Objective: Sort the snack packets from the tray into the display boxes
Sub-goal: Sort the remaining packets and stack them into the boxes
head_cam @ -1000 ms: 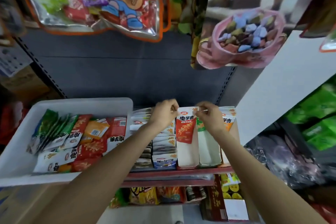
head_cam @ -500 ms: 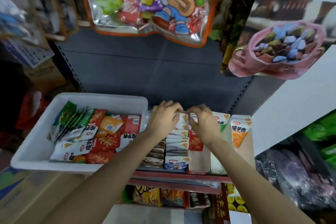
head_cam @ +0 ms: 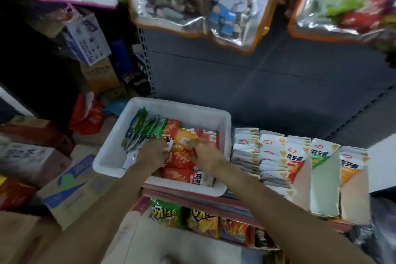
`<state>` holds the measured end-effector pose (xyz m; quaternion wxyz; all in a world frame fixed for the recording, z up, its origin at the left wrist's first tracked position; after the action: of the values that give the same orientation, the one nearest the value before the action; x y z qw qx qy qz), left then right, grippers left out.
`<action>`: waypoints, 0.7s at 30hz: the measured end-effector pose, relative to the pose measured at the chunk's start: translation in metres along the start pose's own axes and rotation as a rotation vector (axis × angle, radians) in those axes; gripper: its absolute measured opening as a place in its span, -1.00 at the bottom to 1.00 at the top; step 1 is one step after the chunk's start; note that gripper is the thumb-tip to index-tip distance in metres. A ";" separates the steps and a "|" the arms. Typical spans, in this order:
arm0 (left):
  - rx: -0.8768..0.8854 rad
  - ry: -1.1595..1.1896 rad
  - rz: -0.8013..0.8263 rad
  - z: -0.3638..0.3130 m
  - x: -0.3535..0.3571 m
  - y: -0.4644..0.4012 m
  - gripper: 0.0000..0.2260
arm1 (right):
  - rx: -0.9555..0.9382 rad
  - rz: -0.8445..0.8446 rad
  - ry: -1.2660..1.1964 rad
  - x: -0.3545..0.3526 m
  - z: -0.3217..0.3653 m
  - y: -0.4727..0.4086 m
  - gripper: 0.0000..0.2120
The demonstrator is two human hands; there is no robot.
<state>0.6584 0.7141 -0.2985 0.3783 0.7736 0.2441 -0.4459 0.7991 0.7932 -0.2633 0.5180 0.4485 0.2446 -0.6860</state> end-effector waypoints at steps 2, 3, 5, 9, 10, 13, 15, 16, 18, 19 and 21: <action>-0.107 -0.019 0.089 0.028 0.003 -0.011 -0.70 | 0.006 0.119 0.052 0.023 0.002 -0.012 -0.51; -0.119 -0.018 0.121 0.036 0.002 -0.012 -0.69 | 0.008 0.165 0.084 0.034 0.003 -0.016 -0.48; -0.125 -0.013 0.180 0.042 -0.002 -0.006 -0.69 | 0.033 0.227 0.104 0.052 0.001 -0.022 -0.44; -0.231 0.116 0.239 0.046 -0.004 -0.005 -0.77 | 0.070 0.231 0.091 0.061 0.000 -0.025 -0.46; -0.277 0.190 0.246 0.049 -0.004 -0.008 -0.76 | 0.074 0.228 0.089 0.060 -0.001 -0.026 -0.46; -0.345 0.309 0.239 0.054 -0.009 -0.008 -0.64 | 0.098 0.213 0.005 0.055 -0.002 -0.026 -0.47; -0.338 0.367 0.254 0.054 -0.012 -0.005 -0.70 | 0.101 0.181 -0.065 0.046 0.001 -0.025 -0.48; -0.316 0.389 0.259 0.052 -0.014 -0.003 -0.75 | 0.094 0.158 -0.092 0.042 0.002 -0.024 -0.48; -0.265 0.447 0.251 0.047 -0.020 0.002 -0.79 | 0.068 0.111 -0.125 0.033 0.003 -0.022 -0.48; -0.248 0.468 0.244 0.045 -0.023 0.003 -0.85 | 0.057 0.094 -0.133 0.029 0.003 -0.021 -0.50; -0.200 0.447 0.207 0.037 -0.030 0.009 -0.79 | 0.049 0.077 -0.151 0.024 0.002 -0.021 -0.54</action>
<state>0.6313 0.6776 -0.2804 0.4332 0.8325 0.2841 -0.1963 0.7771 0.7868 -0.2860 0.5498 0.4171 0.1703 -0.7033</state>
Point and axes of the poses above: each hand's wrist, its own y-axis away from the middle knuckle, its own x-axis out of the palm, z = x × y, the point moved 5 cm from there along -y, towards the middle knuckle, and after that the axes turned 13 degrees about -x, right-handed, at the moved point
